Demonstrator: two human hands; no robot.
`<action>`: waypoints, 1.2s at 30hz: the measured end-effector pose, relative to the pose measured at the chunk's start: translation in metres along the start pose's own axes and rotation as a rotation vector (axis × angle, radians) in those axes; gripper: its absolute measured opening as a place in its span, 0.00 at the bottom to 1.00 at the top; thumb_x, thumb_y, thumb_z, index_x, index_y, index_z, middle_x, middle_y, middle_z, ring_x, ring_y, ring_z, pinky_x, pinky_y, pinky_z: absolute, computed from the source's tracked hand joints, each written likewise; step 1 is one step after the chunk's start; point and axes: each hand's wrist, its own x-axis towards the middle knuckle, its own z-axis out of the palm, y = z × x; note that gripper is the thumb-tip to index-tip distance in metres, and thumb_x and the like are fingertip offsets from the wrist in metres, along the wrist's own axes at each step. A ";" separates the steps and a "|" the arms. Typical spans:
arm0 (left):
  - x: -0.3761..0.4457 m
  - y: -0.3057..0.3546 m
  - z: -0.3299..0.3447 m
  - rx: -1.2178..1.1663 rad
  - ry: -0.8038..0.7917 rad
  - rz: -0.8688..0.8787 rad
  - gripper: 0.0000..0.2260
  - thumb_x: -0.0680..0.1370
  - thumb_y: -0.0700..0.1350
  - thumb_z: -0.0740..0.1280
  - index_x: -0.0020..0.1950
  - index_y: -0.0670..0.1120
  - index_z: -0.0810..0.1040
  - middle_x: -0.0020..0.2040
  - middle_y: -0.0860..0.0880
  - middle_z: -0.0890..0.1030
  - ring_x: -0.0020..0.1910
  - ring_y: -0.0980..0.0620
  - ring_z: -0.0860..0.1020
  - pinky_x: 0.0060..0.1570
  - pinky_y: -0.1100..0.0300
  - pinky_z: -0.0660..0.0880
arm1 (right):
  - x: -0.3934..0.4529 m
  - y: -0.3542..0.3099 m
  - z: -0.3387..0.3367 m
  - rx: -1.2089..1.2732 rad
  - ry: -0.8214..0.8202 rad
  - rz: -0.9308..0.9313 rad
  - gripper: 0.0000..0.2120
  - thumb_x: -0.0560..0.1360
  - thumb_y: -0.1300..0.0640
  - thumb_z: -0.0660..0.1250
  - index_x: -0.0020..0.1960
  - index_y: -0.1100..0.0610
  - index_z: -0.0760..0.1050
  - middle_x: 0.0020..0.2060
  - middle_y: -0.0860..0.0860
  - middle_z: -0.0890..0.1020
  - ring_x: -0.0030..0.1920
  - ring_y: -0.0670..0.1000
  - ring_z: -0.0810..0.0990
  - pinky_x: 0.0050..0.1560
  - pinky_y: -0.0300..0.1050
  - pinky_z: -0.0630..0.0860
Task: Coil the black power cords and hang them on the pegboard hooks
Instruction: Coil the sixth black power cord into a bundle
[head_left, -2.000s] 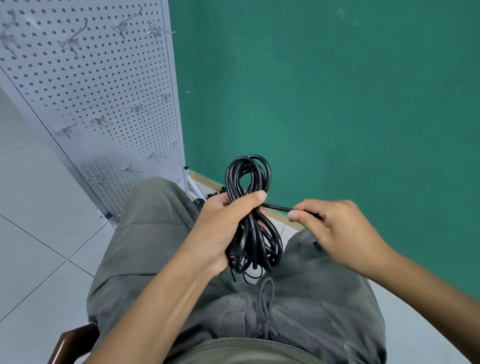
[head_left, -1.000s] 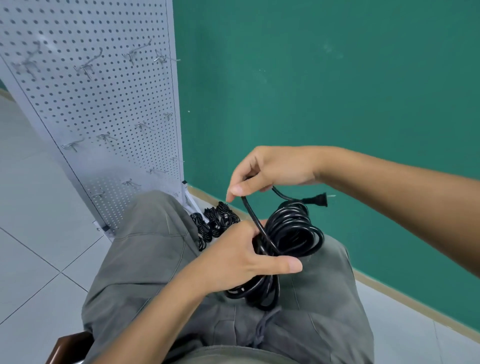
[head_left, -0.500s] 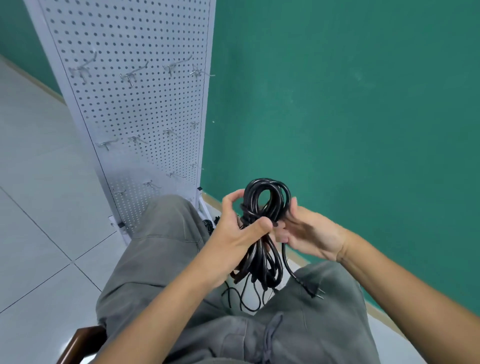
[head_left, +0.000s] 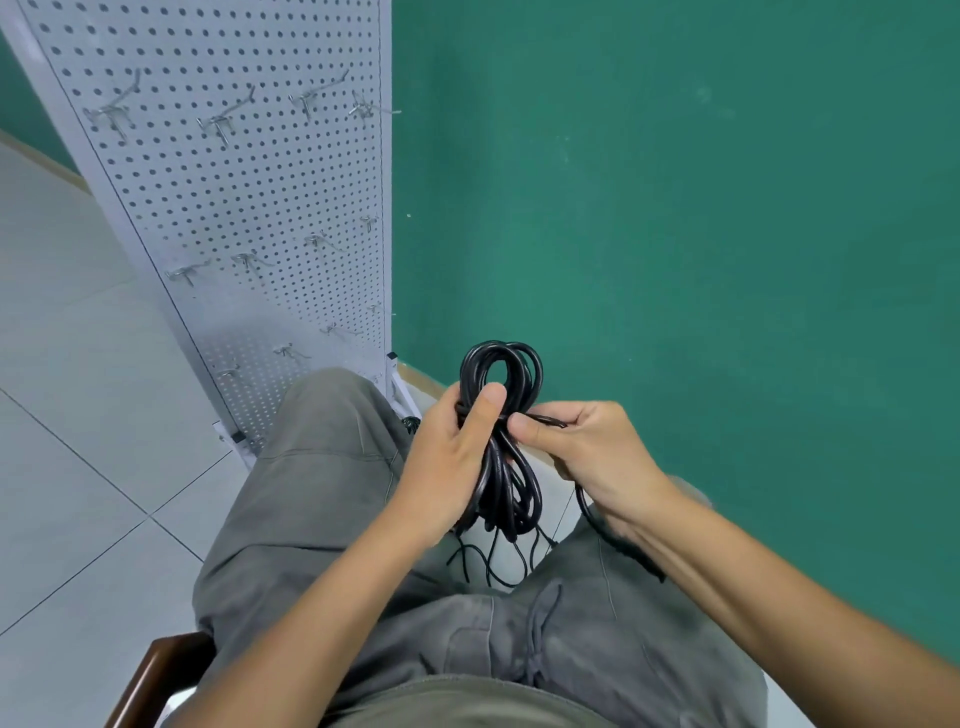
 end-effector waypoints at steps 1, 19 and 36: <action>-0.001 0.000 0.002 0.004 0.037 0.019 0.19 0.82 0.62 0.62 0.54 0.48 0.80 0.48 0.50 0.85 0.50 0.56 0.82 0.53 0.63 0.76 | 0.000 0.000 0.003 0.035 0.017 -0.007 0.07 0.76 0.68 0.71 0.52 0.71 0.81 0.19 0.42 0.75 0.20 0.40 0.71 0.24 0.28 0.66; 0.002 0.002 -0.004 0.009 0.017 -0.100 0.08 0.85 0.53 0.63 0.58 0.50 0.76 0.56 0.50 0.83 0.58 0.56 0.80 0.62 0.57 0.74 | 0.016 -0.041 0.001 -0.408 -0.055 0.157 0.11 0.76 0.53 0.75 0.41 0.61 0.83 0.18 0.42 0.66 0.20 0.43 0.61 0.24 0.32 0.59; 0.002 -0.008 -0.010 0.408 -0.508 -0.090 0.28 0.71 0.70 0.71 0.66 0.59 0.77 0.60 0.58 0.83 0.63 0.57 0.80 0.70 0.47 0.71 | 0.008 -0.111 -0.029 -0.918 -0.516 -0.019 0.02 0.82 0.60 0.65 0.53 0.56 0.77 0.33 0.51 0.80 0.25 0.45 0.67 0.27 0.35 0.65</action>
